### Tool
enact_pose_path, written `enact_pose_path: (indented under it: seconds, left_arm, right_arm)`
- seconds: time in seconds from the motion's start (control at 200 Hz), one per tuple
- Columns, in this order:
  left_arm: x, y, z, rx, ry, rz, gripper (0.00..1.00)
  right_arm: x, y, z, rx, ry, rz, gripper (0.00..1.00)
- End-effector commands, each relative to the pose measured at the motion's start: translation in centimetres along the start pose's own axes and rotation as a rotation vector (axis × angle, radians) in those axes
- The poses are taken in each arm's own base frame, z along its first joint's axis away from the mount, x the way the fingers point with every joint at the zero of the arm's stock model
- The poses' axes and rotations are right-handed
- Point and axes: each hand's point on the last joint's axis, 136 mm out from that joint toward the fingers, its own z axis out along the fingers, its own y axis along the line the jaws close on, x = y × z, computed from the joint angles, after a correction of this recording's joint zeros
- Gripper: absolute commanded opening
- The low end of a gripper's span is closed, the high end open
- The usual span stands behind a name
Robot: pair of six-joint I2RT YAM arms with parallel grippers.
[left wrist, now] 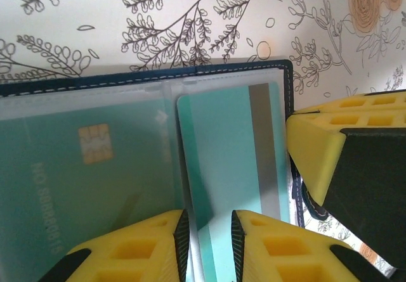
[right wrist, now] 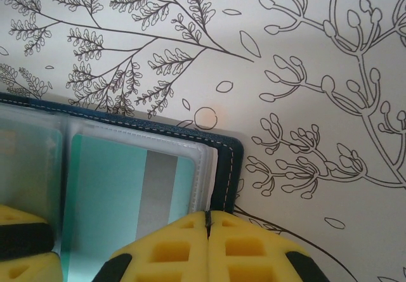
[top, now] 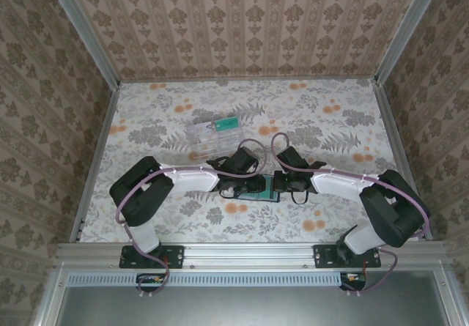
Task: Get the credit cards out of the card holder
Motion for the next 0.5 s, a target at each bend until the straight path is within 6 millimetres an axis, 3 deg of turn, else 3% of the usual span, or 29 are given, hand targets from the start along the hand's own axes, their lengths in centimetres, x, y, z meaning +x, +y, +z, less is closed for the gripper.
enact_pose_path:
  seconds: [0.0,0.255,0.305,0.495]
  left_arm:
    - [1.0,1.6,0.6,-0.056,0.053,-0.023,0.28]
    - [1.1,1.0,0.8,-0.025,0.061,-0.019,0.27]
    - [1.1,0.7,0.8,-0.011,0.061,-0.019,0.22]
    - [0.9,0.5,0.7,0.013,0.054,-0.036,0.18]
  right_arm:
    - [1.1,-0.2,0.4,0.004,0.031,-0.011,0.05]
    - [1.1,-0.1,0.4,0.003,0.030,-0.012,0.05]
    - [1.1,-0.1,0.4,0.004,0.031,-0.011,0.05]
    - [1.2,0.2,0.6,-0.007,0.034,-0.011,0.05]
